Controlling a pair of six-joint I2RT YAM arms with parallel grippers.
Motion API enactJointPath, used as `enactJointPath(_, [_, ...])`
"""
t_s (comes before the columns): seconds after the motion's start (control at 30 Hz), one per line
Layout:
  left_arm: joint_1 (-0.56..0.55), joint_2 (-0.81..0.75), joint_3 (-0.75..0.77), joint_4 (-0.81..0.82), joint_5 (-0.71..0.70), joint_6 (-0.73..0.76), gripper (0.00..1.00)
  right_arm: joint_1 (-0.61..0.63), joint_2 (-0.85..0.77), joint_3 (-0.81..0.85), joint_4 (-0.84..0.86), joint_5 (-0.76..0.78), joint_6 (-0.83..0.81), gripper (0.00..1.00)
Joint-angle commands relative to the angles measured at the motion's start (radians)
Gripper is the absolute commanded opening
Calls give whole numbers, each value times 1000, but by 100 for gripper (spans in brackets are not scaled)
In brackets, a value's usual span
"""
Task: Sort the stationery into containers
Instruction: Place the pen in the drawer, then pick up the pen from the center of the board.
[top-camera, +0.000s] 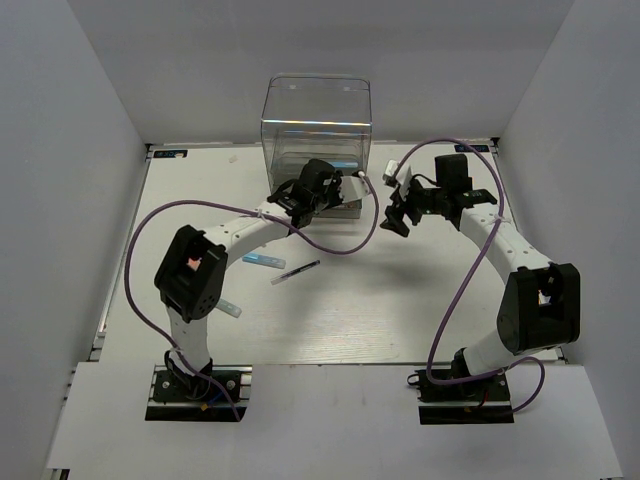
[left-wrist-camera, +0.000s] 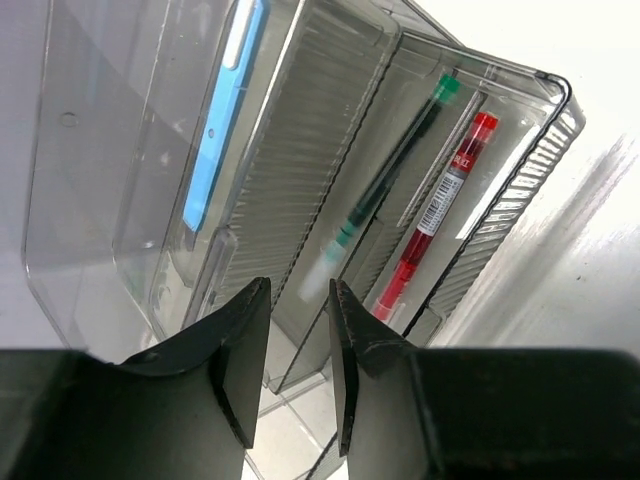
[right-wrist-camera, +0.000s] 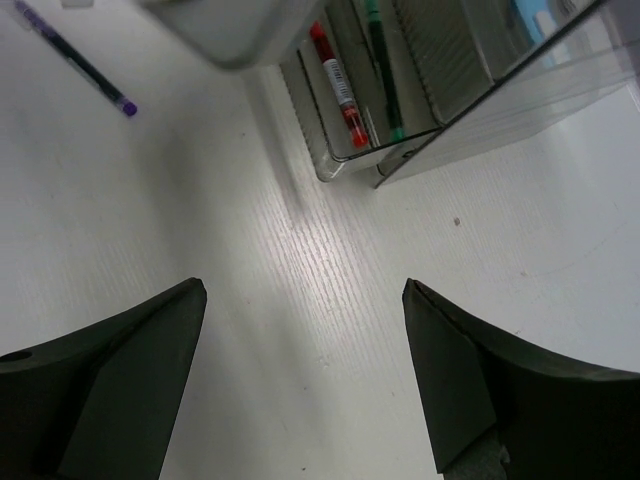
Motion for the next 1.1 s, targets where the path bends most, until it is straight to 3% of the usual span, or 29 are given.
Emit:
enactJointPath(0.0, [-4,-105,-14,24,-8,-59,41,2,-3,10,-80,-98,-135,85])
enactJointPath(0.13, [-15,-213,-37,-34,-31,-239,45,18,9,10,-194,-225,-321,79])
enactJointPath(0.23, [-15,-343,-139,-65,-22,-481,47,64,43,13,-243,-235,-447,56])
enactJointPath(0.3, [-5,-479,-213,-56,-46,-608,55,99,60,11,-257,-218,-474,42])
enactJointPath(0.33, [-5,-531,-301,-29,-77,-727,61,125,80,7,-255,-209,-499,40])
enactJointPath(0.37, [-5,-585,-351,-13,-107,-790,68,140,88,1,-252,-202,-509,40])
enactJointPath(0.4, [-5,-692,-397,-4,-161,-858,82,174,98,-4,-252,-164,-515,43])
enactJointPath(0.5, [-5,-844,-593,-31,-270,-1120,100,263,127,-21,-179,-88,-500,58])
enactJointPath(0.63, [-5,-1044,-742,-105,-305,-1393,100,361,203,26,-87,8,-426,65])
enactJointPath(0.77, [-5,-1156,-825,-301,-383,-1800,100,416,351,132,-100,51,-397,68])
enactJointPath(0.87, [-5,-1222,-854,-476,-422,-2023,100,452,423,212,-117,72,-395,70])
enactJointPath(1.07, [-5,-1300,-873,-637,-440,-2177,100,513,503,277,-150,114,-423,70])
